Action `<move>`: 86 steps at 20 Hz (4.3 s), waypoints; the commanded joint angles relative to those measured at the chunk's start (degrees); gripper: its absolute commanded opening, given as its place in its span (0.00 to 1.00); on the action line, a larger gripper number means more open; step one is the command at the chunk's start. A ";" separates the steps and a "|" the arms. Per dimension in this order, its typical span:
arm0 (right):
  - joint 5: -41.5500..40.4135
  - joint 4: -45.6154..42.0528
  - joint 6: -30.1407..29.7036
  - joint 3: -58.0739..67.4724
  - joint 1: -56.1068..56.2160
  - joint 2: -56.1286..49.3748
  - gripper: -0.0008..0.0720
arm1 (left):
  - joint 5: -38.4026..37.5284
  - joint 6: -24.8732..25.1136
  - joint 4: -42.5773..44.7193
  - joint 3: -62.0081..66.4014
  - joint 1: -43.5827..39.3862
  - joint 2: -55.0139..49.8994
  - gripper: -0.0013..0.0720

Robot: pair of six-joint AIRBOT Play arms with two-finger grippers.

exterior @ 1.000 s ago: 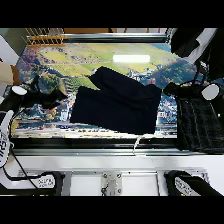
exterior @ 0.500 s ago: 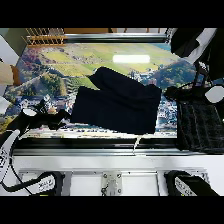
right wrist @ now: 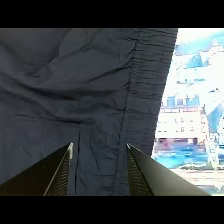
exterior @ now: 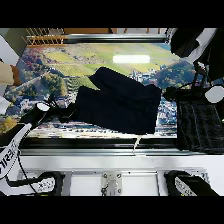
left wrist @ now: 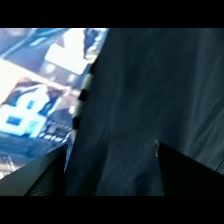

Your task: Fold the clothes and pants, and hang the long-sleeved shirts on hangers.

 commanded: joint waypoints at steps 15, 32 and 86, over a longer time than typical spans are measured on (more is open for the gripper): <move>-0.17 8.81 8.39 -32.65 -9.70 3.19 0.98 | -6.36 3.87 8.96 -12.55 -2.84 18.69 0.02; -33.29 31.19 8.13 -41.22 6.19 -4.92 0.97 | -6.62 3.87 8.96 -14.88 -2.84 24.46 0.02; 8.20 -0.07 8.87 16.63 6.27 -13.11 0.03 | -22.25 3.80 10.10 47.89 -4.44 -4.44 0.02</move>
